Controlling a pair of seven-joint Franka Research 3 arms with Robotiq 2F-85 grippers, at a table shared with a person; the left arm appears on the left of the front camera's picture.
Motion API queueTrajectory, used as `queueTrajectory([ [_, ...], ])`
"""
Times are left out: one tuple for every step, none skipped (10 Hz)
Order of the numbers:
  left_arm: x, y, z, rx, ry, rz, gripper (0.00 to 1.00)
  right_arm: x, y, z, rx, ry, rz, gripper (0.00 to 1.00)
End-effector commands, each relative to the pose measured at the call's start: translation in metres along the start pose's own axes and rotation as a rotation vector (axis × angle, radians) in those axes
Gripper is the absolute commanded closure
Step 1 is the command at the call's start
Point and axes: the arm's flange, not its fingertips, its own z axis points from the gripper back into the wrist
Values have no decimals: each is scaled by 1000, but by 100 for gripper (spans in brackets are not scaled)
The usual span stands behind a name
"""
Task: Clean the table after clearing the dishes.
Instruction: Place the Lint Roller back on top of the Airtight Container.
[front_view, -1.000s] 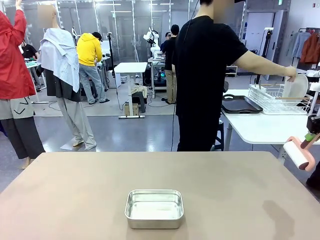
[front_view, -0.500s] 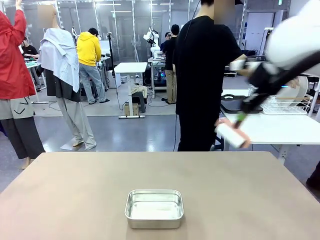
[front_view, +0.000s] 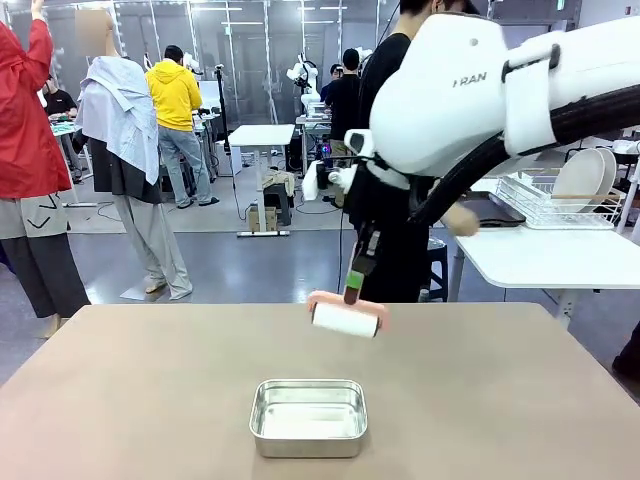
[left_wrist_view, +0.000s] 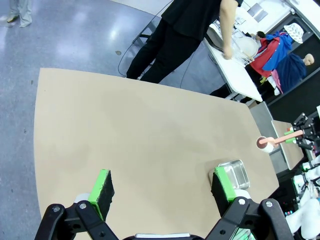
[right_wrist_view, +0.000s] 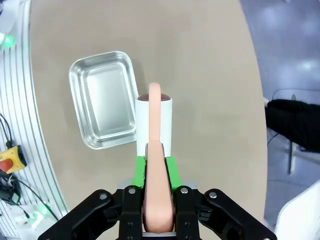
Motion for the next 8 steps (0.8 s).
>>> queueTrajectory([
  [0,-1,3,-5,10,-7,0,-2,16,-2,-92,78,63,79],
  [0,-1,3,-5,10,-7,0,0,0,0,0,0,0,79],
  [0,-1,3,-5,10,-7,0,0,0,0,0,0,0,79],
  [0,-1,3,-5,10,-7,0,0,0,0,0,0,0,79],
  [0,-1,3,-5,10,-7,0,0,0,0,0,0,0,79],
  [0,-1,3,-5,10,-7,0,0,2,-3,-13,23,19,79],
  [0,-1,3,-5,10,-7,0,16,13,-13,62,22,97,79],
  [0,-1,3,-5,10,-7,0,34,19,-27,132,18,141,79],
])
